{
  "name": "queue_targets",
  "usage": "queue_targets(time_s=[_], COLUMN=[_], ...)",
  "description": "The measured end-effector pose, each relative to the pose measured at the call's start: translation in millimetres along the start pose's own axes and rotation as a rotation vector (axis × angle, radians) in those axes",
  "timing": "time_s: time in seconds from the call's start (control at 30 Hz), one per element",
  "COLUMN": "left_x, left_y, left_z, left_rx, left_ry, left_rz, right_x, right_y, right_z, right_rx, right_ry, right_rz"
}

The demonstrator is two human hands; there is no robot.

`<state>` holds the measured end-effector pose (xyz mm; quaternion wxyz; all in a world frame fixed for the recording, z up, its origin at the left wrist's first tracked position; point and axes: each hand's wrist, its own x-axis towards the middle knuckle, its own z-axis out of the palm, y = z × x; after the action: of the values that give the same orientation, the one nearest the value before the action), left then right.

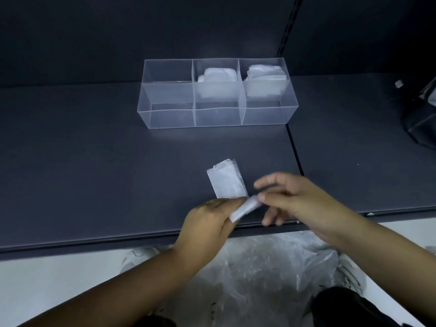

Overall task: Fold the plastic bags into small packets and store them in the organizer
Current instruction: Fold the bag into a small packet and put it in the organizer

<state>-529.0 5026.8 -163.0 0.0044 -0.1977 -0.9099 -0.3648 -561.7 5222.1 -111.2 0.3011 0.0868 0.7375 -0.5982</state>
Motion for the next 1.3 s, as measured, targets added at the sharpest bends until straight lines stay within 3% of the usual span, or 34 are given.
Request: queue_targets(time_s=[0.07,0.13,0.2,0.37,0.53,0.6,0.7,0.77,0.8,0.93,1.13,1.3], left_x=[5,11,16,37,55,55,44,38,36,31,34,31], left_y=[-3,-7,-9,-17,-21,-27,-31,-31,-32,-45,-50,-40], left_z=[-5,-7,-8,-8,-10,-12,-14,-6,-1,7,8,10], left_rx=[-0.07,-0.162,-0.274,-0.4,-0.839,-0.629,-0.05,0.179,0.247,0.499,0.556,0.542], left_ry=[0.006,-0.006,-0.012,-0.03,0.081,0.177,0.278,0.169,0.071,-0.223,-0.299,-0.294], left_rz=[-0.079,-0.15,-0.23,-0.411,-0.792,-0.693,-0.213,0.028,0.064,-0.058,-0.116,-0.259], right_x=[6,14,23,48,61,64,68,68,68,66,51,47], right_y=[-4,-3,6,23,15,10,4,1,0,1,20,26], right_z=[-5,-5,1,17,19,18,18,20,21,23,37,40], right_rx=[-0.222,-0.265,-0.271,-0.233,-0.184,-0.171,-0.165,-0.183,-0.191,-0.297,-0.767,-0.712], right_ry=[0.067,-0.072,-0.158,0.107,0.17,0.166,0.155,0.159,0.166,0.223,0.375,0.441], right_rz=[-0.183,-0.245,-0.231,-0.128,-0.014,0.042,0.109,0.125,0.128,0.073,-0.17,-0.28])
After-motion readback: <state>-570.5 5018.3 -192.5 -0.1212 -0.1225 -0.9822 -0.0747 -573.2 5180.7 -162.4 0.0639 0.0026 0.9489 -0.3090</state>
